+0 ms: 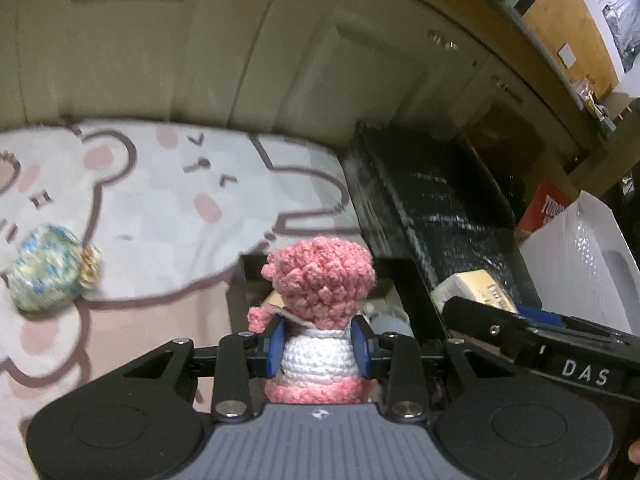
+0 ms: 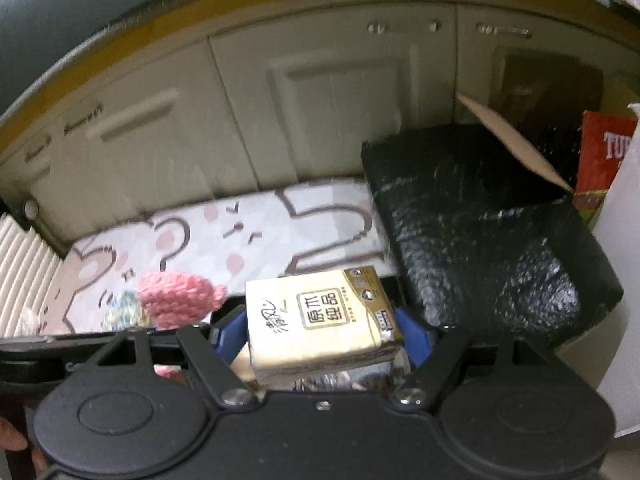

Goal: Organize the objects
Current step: 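Carry the pink crochet doll and tissue pack with both tools over the black box, then lower both tools into the box and open them to release the doll and tissue pack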

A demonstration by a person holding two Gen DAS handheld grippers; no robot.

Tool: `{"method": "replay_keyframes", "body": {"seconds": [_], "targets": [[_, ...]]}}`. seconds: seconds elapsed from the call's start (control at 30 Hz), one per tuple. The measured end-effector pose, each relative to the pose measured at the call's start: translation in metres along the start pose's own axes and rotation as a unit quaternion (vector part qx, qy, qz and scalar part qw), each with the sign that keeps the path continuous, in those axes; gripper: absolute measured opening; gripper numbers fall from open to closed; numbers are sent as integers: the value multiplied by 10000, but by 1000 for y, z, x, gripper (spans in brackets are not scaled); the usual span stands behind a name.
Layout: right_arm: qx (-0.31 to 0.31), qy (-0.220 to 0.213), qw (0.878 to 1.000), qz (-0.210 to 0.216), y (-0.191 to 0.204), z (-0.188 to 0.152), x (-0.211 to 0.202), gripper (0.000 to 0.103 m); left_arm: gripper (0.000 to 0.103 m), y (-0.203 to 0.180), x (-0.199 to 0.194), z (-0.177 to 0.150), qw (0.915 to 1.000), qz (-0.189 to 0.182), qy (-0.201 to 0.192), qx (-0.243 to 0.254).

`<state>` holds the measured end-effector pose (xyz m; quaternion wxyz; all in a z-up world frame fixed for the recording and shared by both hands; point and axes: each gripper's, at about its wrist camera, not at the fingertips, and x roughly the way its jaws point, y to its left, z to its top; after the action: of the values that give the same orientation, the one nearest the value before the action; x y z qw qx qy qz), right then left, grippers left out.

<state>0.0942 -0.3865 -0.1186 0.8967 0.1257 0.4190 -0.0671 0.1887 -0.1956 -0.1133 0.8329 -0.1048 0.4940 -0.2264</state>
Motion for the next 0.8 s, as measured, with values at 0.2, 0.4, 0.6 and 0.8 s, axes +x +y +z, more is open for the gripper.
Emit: {"method": "replay_keyframes", "body": {"seconds": [0.2, 0.4, 0.6, 0.8], "targets": [[121, 187, 9997, -53, -10, -5, 7, 79, 36, -3, 22, -12, 9994, -26, 318, -100], [288, 264, 9992, -20, -17, -6, 15, 79, 36, -7, 33, -20, 9992, 134, 379, 58], [252, 425, 9988, 8, -16, -8, 21, 79, 41, -11, 35, -23, 9989, 232, 322, 250], [519, 561, 9971, 53, -23, -9, 23, 79, 62, -14, 22, -20, 9987, 330, 130, 364]]}}
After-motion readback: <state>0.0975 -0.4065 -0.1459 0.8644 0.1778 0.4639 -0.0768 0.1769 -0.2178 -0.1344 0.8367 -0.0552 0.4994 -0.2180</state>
